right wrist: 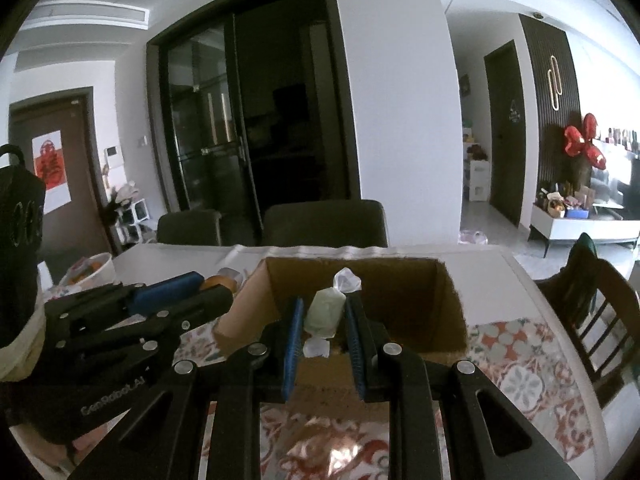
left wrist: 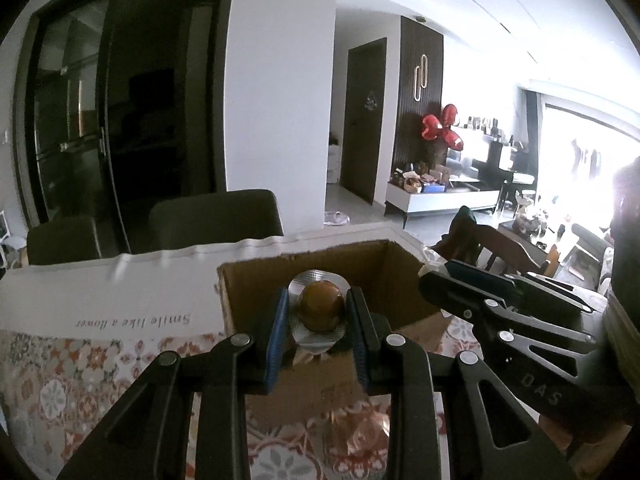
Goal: Organize snacks
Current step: 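Carry both candies into the cardboard box and open both tools, then move both tools back toward the dark green bar and red packet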
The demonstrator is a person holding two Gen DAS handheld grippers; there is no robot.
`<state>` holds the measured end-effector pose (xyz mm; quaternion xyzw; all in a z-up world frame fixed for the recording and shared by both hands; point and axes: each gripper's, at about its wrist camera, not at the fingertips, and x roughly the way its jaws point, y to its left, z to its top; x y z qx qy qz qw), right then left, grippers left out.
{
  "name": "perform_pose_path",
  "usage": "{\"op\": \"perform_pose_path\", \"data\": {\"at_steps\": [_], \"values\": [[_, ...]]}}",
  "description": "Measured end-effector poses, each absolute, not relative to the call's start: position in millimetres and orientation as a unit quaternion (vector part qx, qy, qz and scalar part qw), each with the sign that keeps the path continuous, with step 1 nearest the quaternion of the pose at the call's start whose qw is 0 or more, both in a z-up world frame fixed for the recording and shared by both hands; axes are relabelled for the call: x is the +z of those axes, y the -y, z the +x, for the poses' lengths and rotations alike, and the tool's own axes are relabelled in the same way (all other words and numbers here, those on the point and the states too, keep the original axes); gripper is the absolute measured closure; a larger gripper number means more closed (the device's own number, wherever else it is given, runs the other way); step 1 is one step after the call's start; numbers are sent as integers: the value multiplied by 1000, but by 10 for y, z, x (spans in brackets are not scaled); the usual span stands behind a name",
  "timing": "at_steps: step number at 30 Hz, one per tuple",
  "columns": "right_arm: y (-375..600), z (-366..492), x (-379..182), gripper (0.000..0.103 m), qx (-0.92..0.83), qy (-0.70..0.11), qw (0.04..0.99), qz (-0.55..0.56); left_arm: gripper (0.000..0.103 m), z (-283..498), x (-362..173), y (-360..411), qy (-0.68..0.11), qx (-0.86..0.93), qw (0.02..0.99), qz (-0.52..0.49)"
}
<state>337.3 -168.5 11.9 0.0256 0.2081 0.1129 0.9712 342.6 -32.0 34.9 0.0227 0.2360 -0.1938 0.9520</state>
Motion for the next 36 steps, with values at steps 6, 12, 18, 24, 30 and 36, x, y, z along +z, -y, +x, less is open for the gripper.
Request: {"op": "perform_pose_path", "data": {"at_steps": [6, 12, 18, 24, 30, 36], "values": [[1739, 3724, 199, 80, 109, -225, 968, 16, 74, 3796, 355, 434, -261, -198, 945, 23], [1786, 4007, 161, 80, 99, -249, 963, 0, 73, 4108, 252, 464, -299, -196, 934, 15], [1887, 4254, 34, 80, 96, -282, 955, 8, 61, 4220, 200, 510, -312, -180, 932, 30], [1957, 4257, 5, 49, 62, -286, 956, 5, 43, 4176, 193, 460, -309, -160, 937, 38], [1987, 4005, 62, 40, 48, -267, 963, 2, 30, 3854, 276, 439, -277, -161, 946, 51], [2038, 3668, 118, 40, 52, -246, 967, 22, 26, 3473, 322, 430, -258, -174, 949, 56]]}}
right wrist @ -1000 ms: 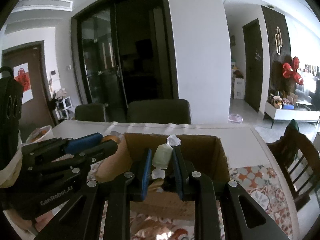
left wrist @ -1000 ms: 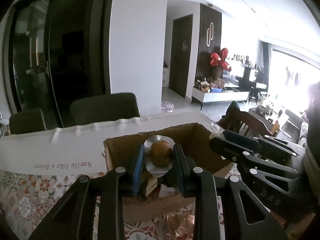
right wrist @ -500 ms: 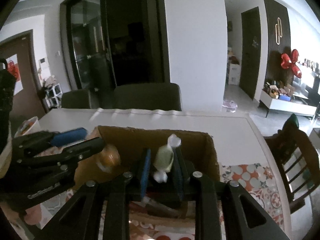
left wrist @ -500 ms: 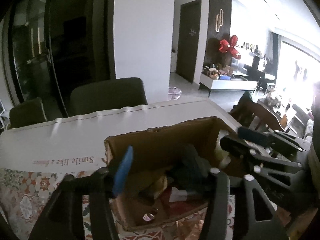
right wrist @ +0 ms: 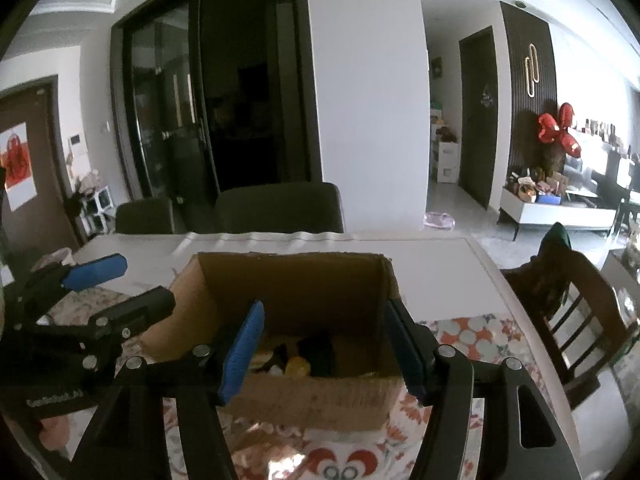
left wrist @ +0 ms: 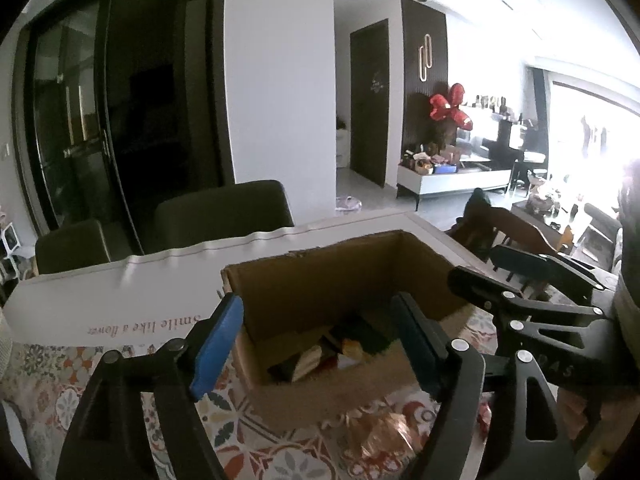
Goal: Organize snacks
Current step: 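Move both tools back toward the dark green bar and red packet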
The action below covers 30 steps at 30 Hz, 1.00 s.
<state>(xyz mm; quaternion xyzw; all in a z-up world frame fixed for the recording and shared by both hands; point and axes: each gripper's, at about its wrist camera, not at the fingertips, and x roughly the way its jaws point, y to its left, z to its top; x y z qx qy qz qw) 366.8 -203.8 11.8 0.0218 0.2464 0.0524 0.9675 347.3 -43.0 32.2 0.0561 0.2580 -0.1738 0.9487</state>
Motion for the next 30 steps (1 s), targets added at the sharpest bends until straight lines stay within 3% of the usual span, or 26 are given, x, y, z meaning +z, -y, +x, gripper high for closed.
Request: {"op": "perform_pose_path", "data": {"at_steps": [30], "values": [[2180, 2449, -503, 40, 7, -260, 964, 45, 22, 2280, -265, 592, -244, -223, 937, 111]]}}
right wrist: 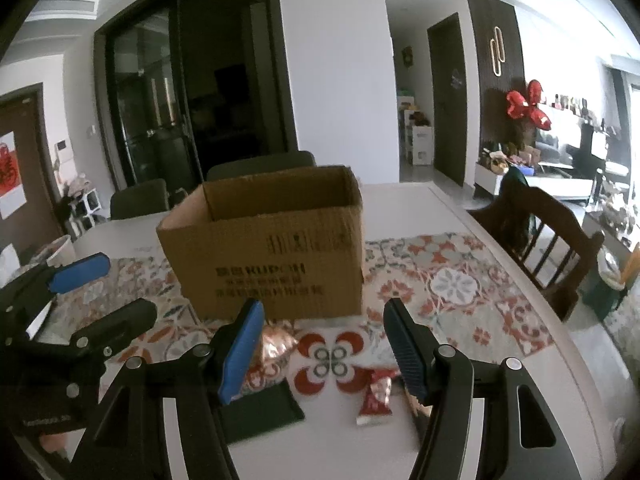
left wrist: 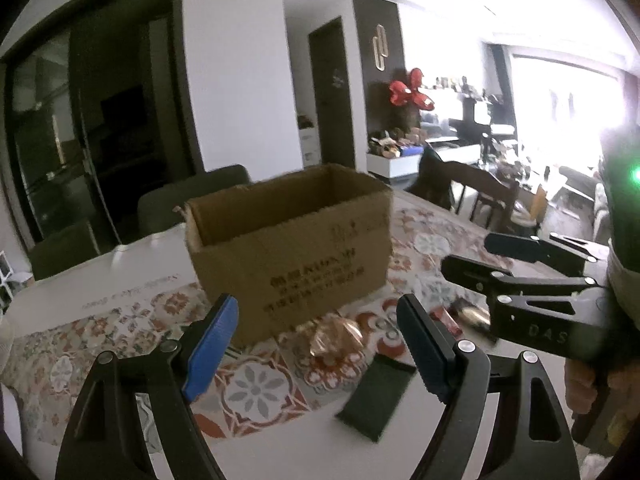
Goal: Organize snacks
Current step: 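Move both tools back toward the dark green bar and red packet, then grasp the dark green bar with the left tool while the right tool grasps the red snack packet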
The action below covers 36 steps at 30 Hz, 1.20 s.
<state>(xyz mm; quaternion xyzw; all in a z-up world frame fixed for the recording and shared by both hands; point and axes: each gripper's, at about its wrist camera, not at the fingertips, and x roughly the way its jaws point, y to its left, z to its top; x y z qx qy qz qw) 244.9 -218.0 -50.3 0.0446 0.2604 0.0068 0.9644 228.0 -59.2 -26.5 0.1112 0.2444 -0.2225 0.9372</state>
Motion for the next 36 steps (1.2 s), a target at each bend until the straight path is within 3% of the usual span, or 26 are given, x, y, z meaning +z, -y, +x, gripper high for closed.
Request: {"op": "perform_pose_path", "data": {"at_steps": [36], "values": [[2392, 2629, -1395, 41, -36, -369, 926, 70, 24, 2573, -1451, 1057, -392, -281, 860, 165]]}}
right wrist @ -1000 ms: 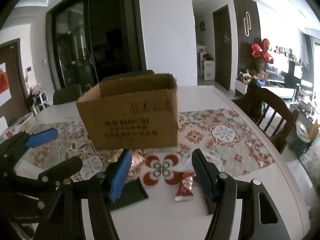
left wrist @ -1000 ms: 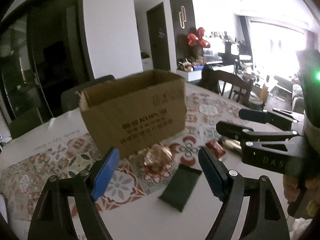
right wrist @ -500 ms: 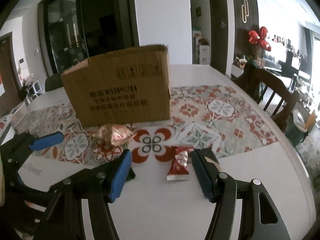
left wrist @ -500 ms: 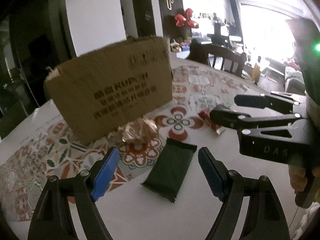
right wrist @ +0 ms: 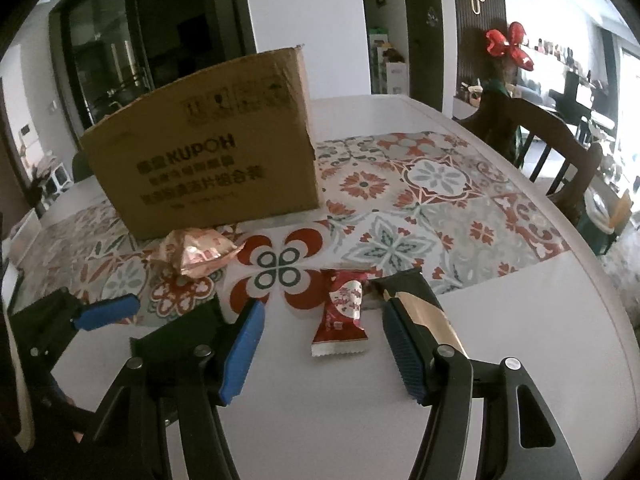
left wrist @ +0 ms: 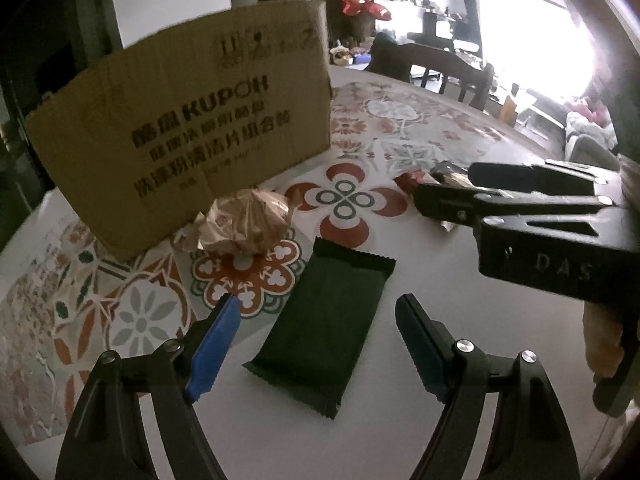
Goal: Organize snacks
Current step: 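Grasp the dark green bar with the left tool while the right tool grasps the red snack packet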
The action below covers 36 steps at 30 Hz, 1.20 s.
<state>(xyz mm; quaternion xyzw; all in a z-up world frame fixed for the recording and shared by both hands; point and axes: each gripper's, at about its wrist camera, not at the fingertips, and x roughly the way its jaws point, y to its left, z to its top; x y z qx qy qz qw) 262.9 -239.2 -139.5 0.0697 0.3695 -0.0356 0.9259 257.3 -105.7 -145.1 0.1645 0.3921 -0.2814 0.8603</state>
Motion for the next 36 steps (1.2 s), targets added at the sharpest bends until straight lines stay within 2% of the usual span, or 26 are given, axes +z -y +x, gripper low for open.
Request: {"op": "perform_pose_path", "data": {"at_steps": [8, 14, 19, 36], "values": [[2404, 2751, -1521, 51, -33, -395, 915, 80, 37, 2692, -1493, 1047, -419, -280, 853, 138], [2408, 2778, -1574, 59, -32, -401, 911, 86, 55, 2748, -1489, 1060, -427, -276, 853, 119], [2409, 2775, -1603, 68, -32, -405, 910, 87, 58, 2770, -1484, 1054, -428, -274, 854, 108], [2331, 2623, -1510, 70, -17, -398, 914, 75, 59, 2653, -1313, 940, -426, -268, 861, 72]]}}
